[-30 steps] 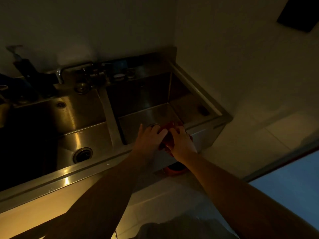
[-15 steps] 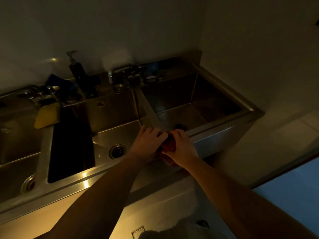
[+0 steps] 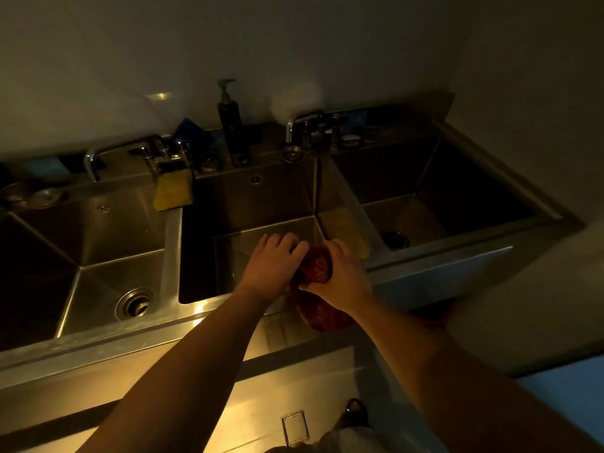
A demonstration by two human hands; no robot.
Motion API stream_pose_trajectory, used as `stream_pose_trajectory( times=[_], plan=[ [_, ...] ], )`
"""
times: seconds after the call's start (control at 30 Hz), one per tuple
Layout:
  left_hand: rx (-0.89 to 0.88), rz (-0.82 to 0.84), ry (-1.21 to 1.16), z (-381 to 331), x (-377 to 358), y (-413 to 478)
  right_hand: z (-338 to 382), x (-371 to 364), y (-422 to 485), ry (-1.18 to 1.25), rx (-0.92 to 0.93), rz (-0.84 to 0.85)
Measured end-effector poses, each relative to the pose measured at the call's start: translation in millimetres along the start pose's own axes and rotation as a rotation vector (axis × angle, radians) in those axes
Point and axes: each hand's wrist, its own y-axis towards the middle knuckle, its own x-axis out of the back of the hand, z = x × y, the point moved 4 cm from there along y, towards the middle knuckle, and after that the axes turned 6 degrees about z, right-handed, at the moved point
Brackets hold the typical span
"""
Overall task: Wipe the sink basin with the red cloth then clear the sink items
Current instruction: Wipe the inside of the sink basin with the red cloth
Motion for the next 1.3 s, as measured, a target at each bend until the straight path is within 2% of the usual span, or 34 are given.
stream_pose_trajectory(
  times=[0.13,0.23,0.3,0.47,0.73,0.87,1.0,1.17,1.3],
  plan=[
    [0.014,0.002,0.029,24.5,-2.4,-8.1,13.4,-14.0,14.9,-0.019,-0.081,-0.012],
    [0.033,-0.011,0.035,41.2,-2.3,-10.4,18.3,-23.5,29.9,0.185,-0.182,0.076],
    [0.042,-0.021,0.032,52.6,-1.8,-7.2,27.3,-28.8,40.5,0.317,-0.18,0.112],
    [0.077,0.002,0.01,84.4,-6.9,11.8,50.5,-28.7,73.8,0.429,-0.182,0.053],
    [0.147,0.049,-0.094,127.9,-23.3,55.1,65.3,-13.8,140.5,0.372,-0.067,0.001],
    [0.145,0.129,-0.069,141.4,-30.7,85.8,65.9,-15.1,173.7,0.338,-0.001,0.055],
    [0.18,0.171,-0.095,147.8,-33.1,111.7,58.2,-23.0,194.0,0.421,-0.038,0.108],
    [0.148,0.103,-0.094,157.0,-35.6,125.3,52.4,-29.8,205.7,0.55,-0.107,0.194],
    [0.121,0.155,-0.055,164.5,-43.9,134.6,43.5,-39.2,213.8,0.472,-0.161,0.204]
  ],
)
